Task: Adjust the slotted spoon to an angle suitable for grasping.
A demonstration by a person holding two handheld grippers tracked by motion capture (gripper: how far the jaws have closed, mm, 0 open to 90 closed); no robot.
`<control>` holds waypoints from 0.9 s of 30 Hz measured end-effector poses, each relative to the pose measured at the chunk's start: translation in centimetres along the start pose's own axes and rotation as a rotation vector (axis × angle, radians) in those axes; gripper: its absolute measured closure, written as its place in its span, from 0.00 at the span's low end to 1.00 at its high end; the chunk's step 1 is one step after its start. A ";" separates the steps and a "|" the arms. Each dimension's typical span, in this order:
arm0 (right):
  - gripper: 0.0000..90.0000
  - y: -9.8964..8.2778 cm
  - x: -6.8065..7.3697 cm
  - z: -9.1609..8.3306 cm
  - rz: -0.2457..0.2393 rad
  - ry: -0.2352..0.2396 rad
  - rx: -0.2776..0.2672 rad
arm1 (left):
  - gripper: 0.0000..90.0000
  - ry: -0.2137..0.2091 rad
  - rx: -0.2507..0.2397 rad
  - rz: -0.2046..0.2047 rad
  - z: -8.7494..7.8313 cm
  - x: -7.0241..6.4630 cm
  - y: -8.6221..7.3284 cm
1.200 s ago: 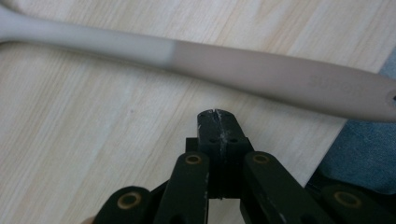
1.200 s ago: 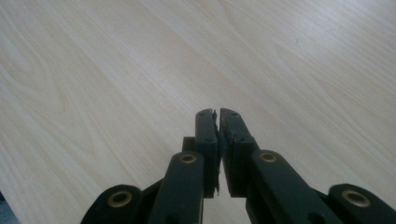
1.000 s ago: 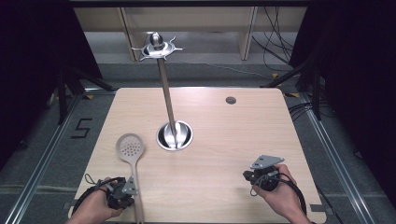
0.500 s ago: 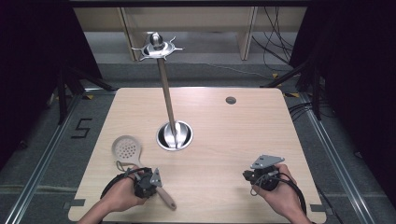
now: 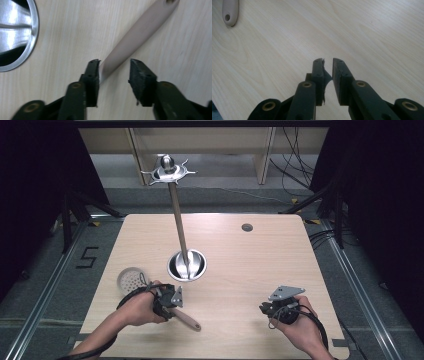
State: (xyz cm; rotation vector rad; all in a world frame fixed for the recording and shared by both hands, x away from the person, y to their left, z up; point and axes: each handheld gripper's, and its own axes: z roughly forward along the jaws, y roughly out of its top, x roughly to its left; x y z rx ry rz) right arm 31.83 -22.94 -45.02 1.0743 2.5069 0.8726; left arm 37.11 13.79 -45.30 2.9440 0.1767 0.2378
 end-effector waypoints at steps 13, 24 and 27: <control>0.86 -0.1 0.1 0.3 0.045 0.012 -0.022 | 0.48 -0.092 0.061 0.159 2.0 1.6 0.9; 0.86 -0.1 -0.4 0.4 -0.025 0.003 -0.031 | 0.57 -0.139 0.072 0.196 3.1 2.1 1.3; 0.86 -0.2 0.0 0.2 0.023 0.018 0.005 | 0.60 -0.151 0.073 0.203 3.3 2.2 1.4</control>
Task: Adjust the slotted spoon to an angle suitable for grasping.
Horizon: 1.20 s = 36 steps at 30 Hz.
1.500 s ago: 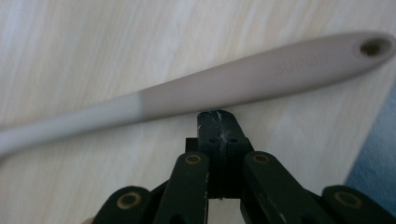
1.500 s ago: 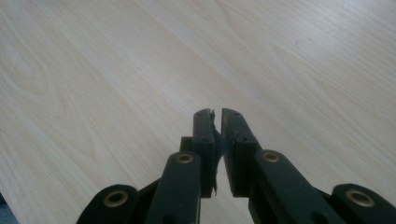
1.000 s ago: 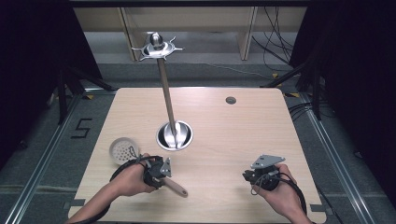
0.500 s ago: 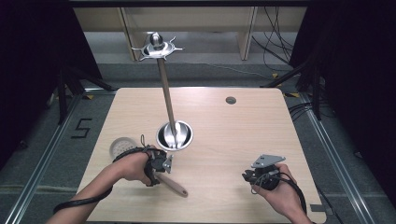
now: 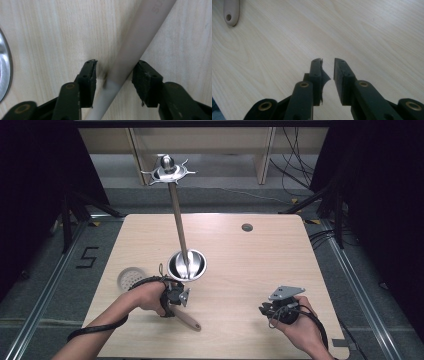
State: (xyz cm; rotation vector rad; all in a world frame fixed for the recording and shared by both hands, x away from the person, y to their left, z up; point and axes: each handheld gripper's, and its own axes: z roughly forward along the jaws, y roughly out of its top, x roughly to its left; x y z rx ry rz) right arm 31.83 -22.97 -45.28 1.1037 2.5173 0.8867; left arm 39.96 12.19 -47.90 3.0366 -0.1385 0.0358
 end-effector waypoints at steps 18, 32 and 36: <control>0.85 -0.1 -0.3 0.1 0.005 -0.003 -0.030 | 0.82 0.182 -0.073 -0.067 -1.8 -0.4 -0.1; 0.85 -0.2 -0.6 0.1 0.030 -0.010 -0.052 | 0.82 0.350 -0.358 -0.256 -7.1 -2.2 -4.3; 0.84 -0.2 -0.8 -0.3 0.031 -0.004 -0.030 | 0.82 0.386 -0.413 -0.302 -8.2 -2.7 -5.2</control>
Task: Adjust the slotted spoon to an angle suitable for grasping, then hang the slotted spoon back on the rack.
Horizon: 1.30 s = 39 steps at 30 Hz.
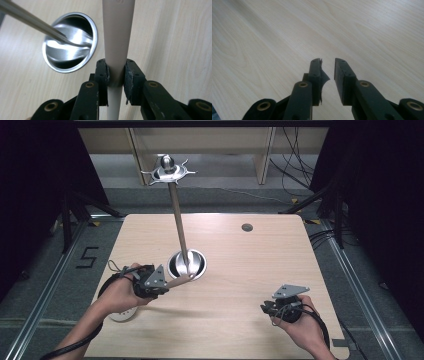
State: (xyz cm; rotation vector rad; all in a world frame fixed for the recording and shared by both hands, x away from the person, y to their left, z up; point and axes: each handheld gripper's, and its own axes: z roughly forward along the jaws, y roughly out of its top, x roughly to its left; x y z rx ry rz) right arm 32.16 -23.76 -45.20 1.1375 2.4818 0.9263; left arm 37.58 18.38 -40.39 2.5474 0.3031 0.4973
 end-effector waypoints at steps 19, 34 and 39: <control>0.82 0.2 0.0 -0.2 0.017 -0.001 -0.008 | 0.82 0.151 -0.190 -0.208 -5.5 1.1 -2.9; 0.80 0.2 0.1 -0.5 0.000 -0.026 -0.024 | 0.82 0.269 -0.341 -0.393 -8.4 1.0 -4.2; 0.79 0.3 0.0 -0.4 -0.002 -0.023 -0.022 | 0.82 0.284 -0.397 -0.461 -8.6 0.5 -4.0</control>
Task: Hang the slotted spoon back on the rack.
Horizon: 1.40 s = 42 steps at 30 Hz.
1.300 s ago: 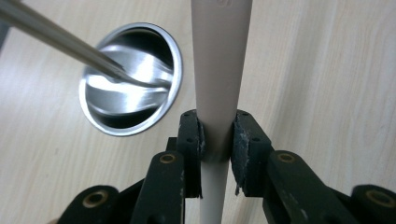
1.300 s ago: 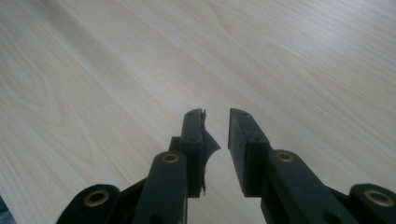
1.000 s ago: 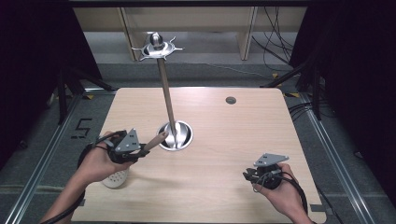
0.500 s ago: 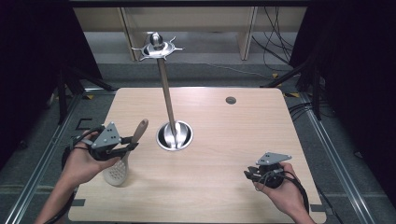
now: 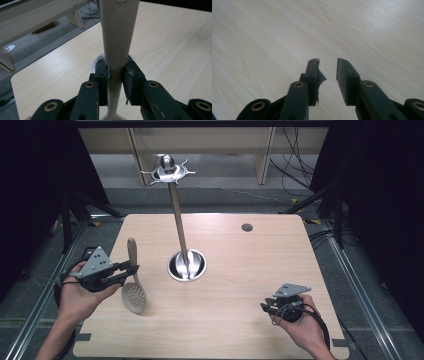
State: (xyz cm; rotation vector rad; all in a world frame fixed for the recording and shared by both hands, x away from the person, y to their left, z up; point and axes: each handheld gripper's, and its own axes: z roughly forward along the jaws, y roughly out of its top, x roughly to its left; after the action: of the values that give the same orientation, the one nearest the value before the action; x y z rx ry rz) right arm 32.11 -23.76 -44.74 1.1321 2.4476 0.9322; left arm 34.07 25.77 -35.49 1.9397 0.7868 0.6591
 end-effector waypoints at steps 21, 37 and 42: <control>0.78 -0.1 0.1 -0.1 0.032 -0.009 -0.031 | 0.82 0.063 -0.123 -0.124 -0.4 -0.4 1.4; 0.77 -0.1 0.0 -0.2 0.037 -0.011 -0.034 | 0.82 0.113 -0.168 -0.158 0.1 -0.5 2.9; 0.77 -0.1 0.1 -0.2 0.054 -0.008 -0.030 | 0.82 0.118 -0.170 -0.151 0.1 -0.5 3.6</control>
State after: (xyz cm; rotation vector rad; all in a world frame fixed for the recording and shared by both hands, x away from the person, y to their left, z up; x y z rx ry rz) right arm 31.89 -23.83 -44.64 1.1949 2.3998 0.9741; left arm 34.78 23.97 -32.41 1.6822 0.9101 0.7289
